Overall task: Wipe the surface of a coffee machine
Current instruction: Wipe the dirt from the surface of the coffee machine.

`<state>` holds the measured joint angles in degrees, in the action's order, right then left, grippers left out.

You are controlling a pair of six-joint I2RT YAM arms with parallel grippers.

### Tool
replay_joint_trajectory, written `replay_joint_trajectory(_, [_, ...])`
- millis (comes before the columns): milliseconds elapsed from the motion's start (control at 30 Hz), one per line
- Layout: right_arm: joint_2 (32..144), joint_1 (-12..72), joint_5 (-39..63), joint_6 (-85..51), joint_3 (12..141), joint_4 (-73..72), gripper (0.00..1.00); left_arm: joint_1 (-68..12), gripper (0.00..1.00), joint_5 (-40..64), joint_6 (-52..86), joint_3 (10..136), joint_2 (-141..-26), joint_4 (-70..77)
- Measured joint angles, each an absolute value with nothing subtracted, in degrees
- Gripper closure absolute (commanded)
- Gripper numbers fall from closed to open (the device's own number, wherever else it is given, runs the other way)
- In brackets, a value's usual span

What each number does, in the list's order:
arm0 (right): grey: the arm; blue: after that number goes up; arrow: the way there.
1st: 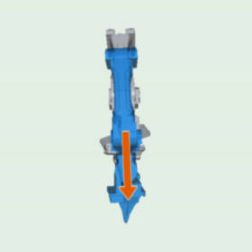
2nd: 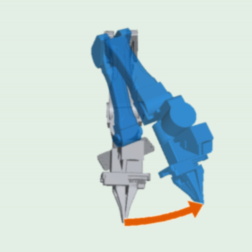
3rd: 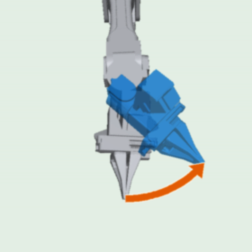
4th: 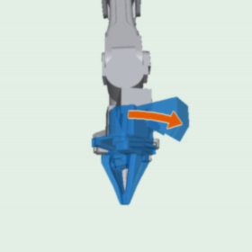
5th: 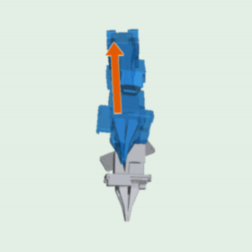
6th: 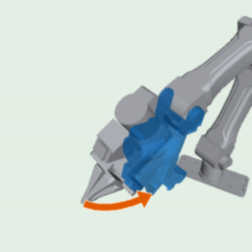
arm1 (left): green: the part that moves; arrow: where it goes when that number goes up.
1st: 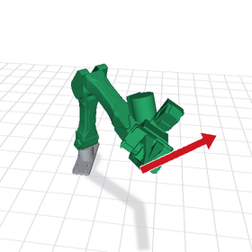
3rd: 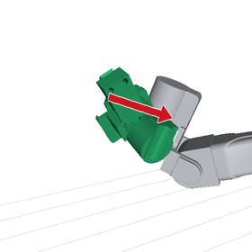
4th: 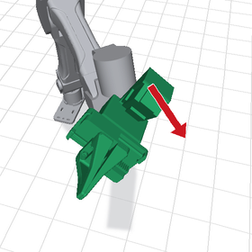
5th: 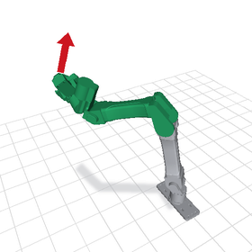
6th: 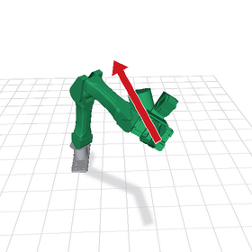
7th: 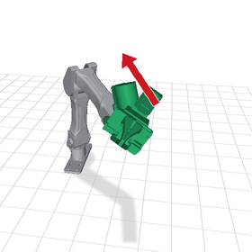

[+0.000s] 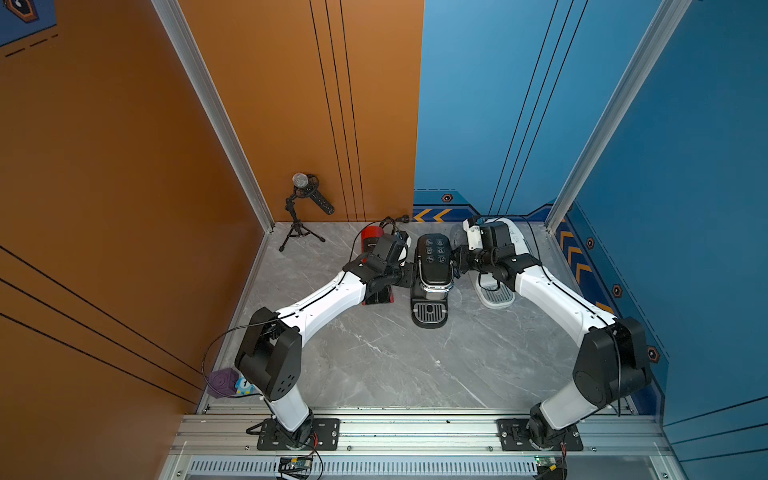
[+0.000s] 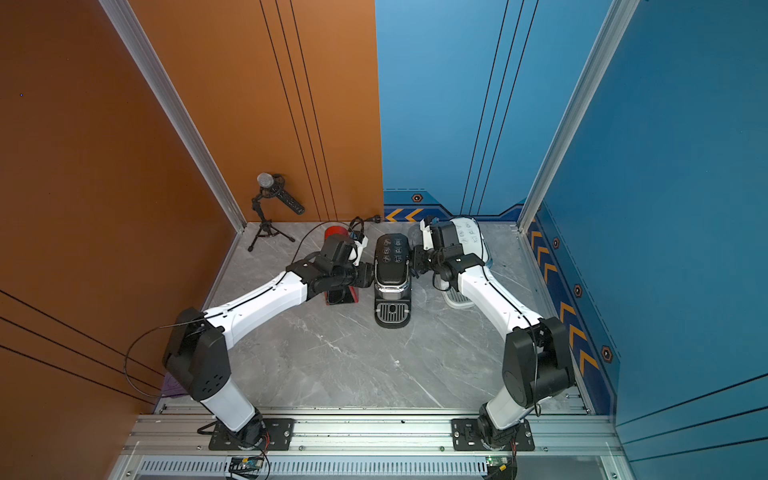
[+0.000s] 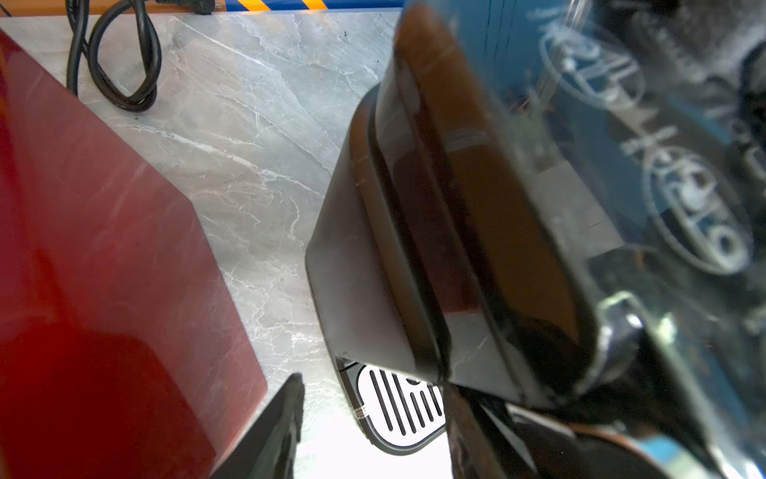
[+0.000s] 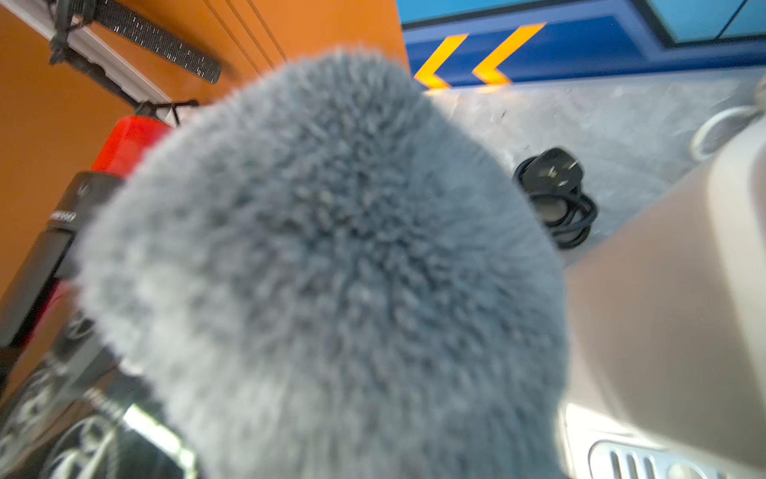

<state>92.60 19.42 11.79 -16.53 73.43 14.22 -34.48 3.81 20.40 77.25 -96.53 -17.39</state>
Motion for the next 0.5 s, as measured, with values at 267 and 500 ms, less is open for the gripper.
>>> replay_joint_trajectory(267, [98.0,19.9,11.8,-16.3,65.8,11.7,0.77,-34.5,0.45,3.9,20.4,77.3,-96.5,-17.4])
replay_joint_trajectory(500, [101.6,20.5,12.1,-16.4,61.8,9.6,0.77,-34.5,0.45,3.7,20.5,77.3,-96.5,-17.4])
